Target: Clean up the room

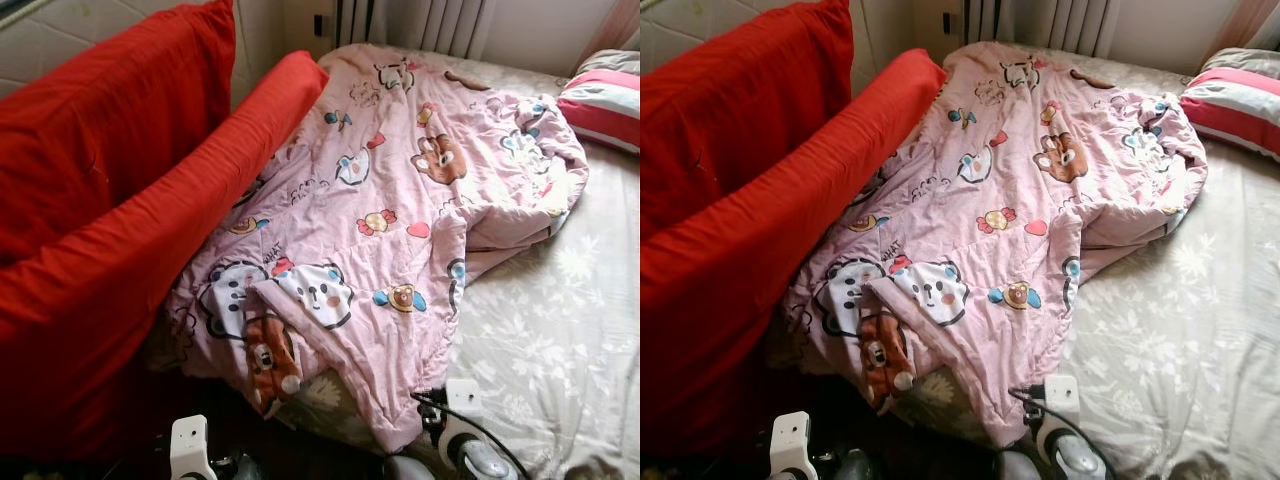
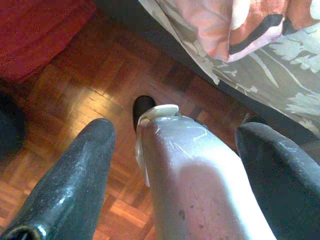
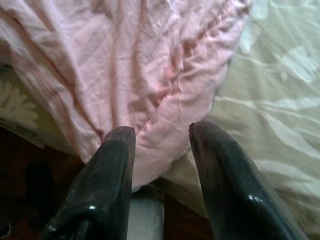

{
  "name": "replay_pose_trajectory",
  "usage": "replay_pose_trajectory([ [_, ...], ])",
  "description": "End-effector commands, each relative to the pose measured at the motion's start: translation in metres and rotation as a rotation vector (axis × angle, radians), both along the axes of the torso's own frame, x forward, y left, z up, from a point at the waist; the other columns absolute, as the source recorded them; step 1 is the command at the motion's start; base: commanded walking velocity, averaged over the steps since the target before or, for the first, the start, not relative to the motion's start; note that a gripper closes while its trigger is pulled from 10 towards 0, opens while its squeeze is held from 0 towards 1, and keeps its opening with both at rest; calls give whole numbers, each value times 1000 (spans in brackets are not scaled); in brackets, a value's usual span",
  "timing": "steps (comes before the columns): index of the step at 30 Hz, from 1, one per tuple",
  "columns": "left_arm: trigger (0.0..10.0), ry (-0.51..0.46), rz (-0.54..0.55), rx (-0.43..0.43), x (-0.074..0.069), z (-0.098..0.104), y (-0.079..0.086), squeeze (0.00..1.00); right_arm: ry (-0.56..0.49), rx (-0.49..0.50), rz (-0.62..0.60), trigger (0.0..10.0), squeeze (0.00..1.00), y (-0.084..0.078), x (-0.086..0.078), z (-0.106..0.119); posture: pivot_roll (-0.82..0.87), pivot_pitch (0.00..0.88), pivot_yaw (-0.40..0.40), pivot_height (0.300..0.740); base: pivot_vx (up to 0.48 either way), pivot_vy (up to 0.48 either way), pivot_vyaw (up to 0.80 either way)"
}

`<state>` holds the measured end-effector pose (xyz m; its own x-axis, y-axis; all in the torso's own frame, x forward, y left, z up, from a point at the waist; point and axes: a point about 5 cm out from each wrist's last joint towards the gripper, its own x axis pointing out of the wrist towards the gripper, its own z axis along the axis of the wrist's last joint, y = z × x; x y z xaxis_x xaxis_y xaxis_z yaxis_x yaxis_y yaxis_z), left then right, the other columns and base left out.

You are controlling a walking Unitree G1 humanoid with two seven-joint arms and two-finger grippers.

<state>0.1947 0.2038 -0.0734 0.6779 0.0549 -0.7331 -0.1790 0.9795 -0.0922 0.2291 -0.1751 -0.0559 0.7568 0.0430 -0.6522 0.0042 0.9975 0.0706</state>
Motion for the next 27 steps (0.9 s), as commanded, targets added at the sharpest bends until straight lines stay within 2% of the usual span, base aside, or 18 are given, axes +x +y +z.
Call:
replay_pose_trajectory([
  [1, 10000, 19, 20, -8, -9, -4, 2, 0, 17, 16, 2, 10000, 0, 0, -4, -3, -48, 222, -13, 662, 0, 0, 0],
  [5, 10000, 16, 26, -10, -9, -4, 2, 0, 7, 10, 2, 10000, 0, 0, -5, -3, -46, 224, -13, 642, 0, 0, 0],
  [16, 10000, 1, 49, -25, -10, -4, 2, 0, 24, 12, -8, 10000, 0, 1, -9, -6, -42, 232, -10, 642, 0, 0, 0],
  [27, 10000, -36, 73, -48, -8, -2, 3, 0, -2, 23, -10, 10000, 0, 3, -6, -4, -35, 233, -6, 642, 0, 0, 0],
])
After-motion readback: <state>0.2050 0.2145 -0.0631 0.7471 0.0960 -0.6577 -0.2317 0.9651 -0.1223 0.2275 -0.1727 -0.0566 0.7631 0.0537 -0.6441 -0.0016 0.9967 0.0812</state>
